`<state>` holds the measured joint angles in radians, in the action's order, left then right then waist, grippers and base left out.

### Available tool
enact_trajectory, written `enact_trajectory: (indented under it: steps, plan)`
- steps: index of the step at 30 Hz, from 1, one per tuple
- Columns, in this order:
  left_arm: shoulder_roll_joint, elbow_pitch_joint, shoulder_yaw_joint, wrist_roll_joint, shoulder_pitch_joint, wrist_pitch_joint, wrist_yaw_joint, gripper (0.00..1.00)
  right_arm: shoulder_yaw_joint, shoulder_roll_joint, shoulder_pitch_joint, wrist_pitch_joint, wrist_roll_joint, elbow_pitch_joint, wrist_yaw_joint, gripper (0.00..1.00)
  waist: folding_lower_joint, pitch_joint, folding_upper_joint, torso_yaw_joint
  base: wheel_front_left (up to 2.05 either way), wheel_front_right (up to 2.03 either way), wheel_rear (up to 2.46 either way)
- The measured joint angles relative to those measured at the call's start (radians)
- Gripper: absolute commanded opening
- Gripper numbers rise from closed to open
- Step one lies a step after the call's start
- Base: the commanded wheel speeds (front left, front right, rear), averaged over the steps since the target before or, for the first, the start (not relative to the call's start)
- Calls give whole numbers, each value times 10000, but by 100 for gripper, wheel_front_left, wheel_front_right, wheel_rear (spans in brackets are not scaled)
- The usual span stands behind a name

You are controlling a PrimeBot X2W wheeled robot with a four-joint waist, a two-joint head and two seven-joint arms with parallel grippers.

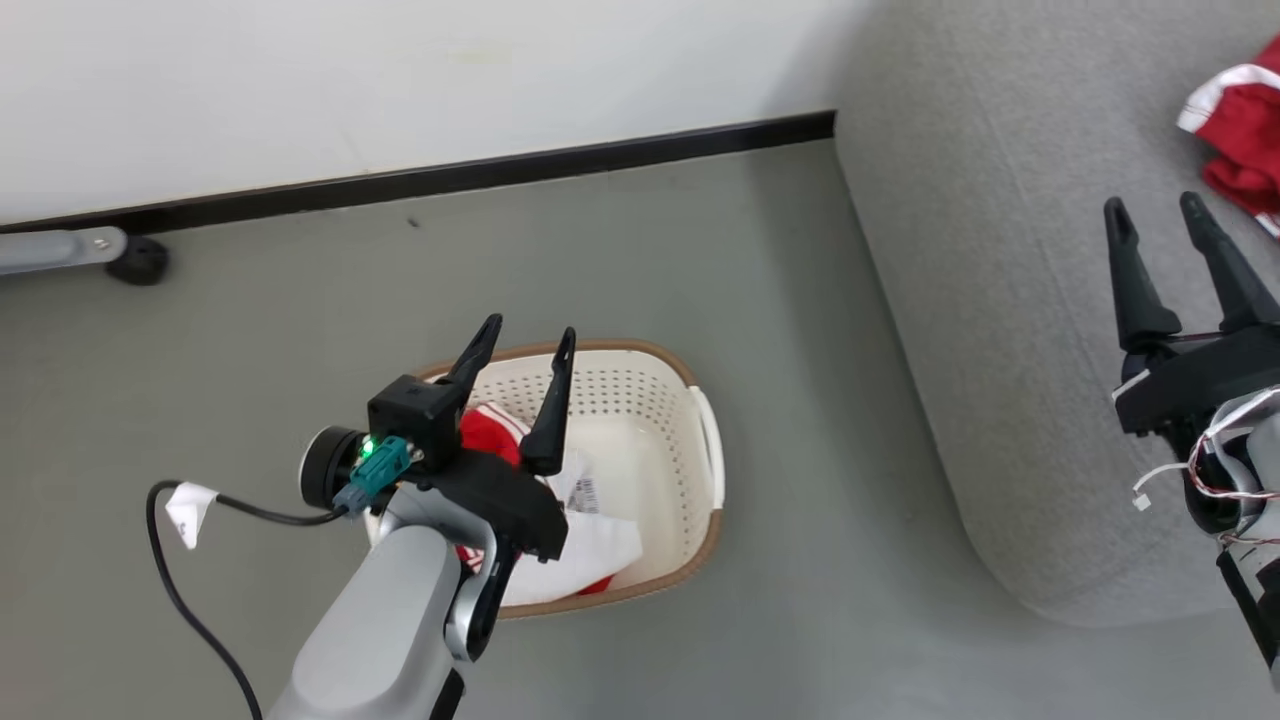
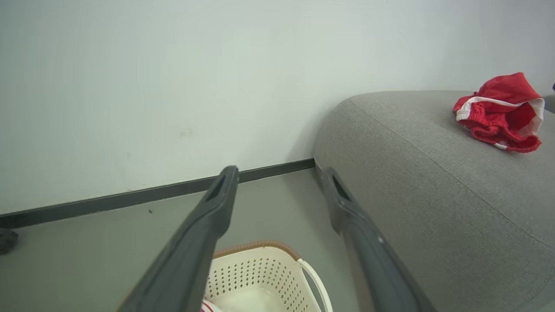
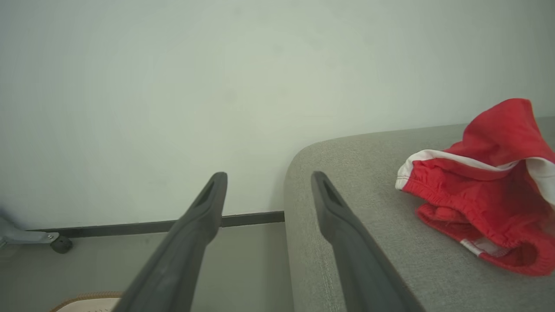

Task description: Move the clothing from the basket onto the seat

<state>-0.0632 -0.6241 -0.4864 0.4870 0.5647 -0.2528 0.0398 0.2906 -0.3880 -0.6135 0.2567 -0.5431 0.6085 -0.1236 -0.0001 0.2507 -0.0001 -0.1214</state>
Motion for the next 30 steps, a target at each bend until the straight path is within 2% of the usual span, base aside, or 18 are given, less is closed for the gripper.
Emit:
enact_trajectory:
  steps: [12,20,30]
  plan:
    - [-420,182,1028,-159,-886,0,-560,100,182,447,570,0,263,-533,-2,100,0,-834,0,1170,0,0,0]
    - [-529,416,1544,-441,-1536,0,-940,100,130,757,1508,0,370,-644,0,100,1,-1379,0,1391,0,0,0]
    - [-600,796,1954,-581,-2699,0,-1030,100,-98,1141,2527,-2,422,-859,163,100,0,-1997,0,1570,0,0,0]
